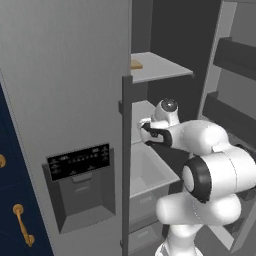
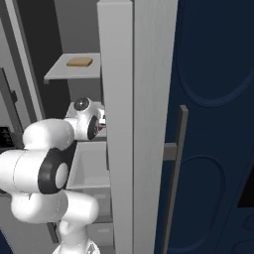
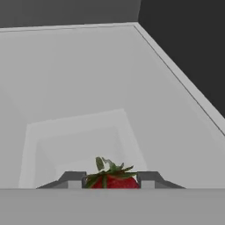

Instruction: Take the strawberry from the fridge and place it on top of the pancake, located on the dining counter.

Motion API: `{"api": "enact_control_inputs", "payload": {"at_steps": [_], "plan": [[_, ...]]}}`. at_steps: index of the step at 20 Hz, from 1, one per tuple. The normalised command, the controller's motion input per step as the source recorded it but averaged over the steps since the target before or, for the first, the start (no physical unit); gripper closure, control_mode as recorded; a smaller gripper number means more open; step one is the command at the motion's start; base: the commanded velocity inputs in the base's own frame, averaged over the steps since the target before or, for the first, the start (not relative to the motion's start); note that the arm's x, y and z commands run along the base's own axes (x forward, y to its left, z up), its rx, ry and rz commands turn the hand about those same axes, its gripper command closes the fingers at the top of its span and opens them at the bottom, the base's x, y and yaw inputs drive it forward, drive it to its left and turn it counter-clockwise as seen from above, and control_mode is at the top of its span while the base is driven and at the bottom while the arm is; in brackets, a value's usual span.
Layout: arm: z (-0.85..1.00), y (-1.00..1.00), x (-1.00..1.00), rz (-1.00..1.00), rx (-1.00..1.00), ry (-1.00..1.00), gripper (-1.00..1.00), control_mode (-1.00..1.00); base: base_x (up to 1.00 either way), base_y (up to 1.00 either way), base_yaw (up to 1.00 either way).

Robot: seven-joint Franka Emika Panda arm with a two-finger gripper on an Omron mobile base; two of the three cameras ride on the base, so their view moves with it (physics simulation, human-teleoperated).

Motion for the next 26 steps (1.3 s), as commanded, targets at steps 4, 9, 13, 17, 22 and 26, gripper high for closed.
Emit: {"api": "enact_control_inputs", "payload": {"at_steps": [4, 9, 13, 17, 22, 26], "plan": [[1.0, 0.0, -0.71, -0.08, 0.16, 0.11, 1.0, -1.0, 0.0, 0.0, 0.0], [0.4, 0.0, -0.87, -0.01, 0.06, 0.03, 1.0, -1.0, 0.0, 0.0, 0.0], [0.4, 0.0, -0.98, 0.0, 0.0, 0.0, 1.0, -1.0, 0.0, 0.0, 0.0], [0.38, -0.02, -1.0, 0.0, 0.0, 0.0, 1.0, -1.0, 0.0, 0.0, 0.0], [0.53, 0.0, -1.0, 0.0, 0.0, 0.0, 1.0, -1.0, 0.0, 0.0, 0.0], [0.45, 0.0, -1.0, 0.0, -0.02, 0.0, 1.0, -1.0, 0.0, 0.0, 0.0]]}}
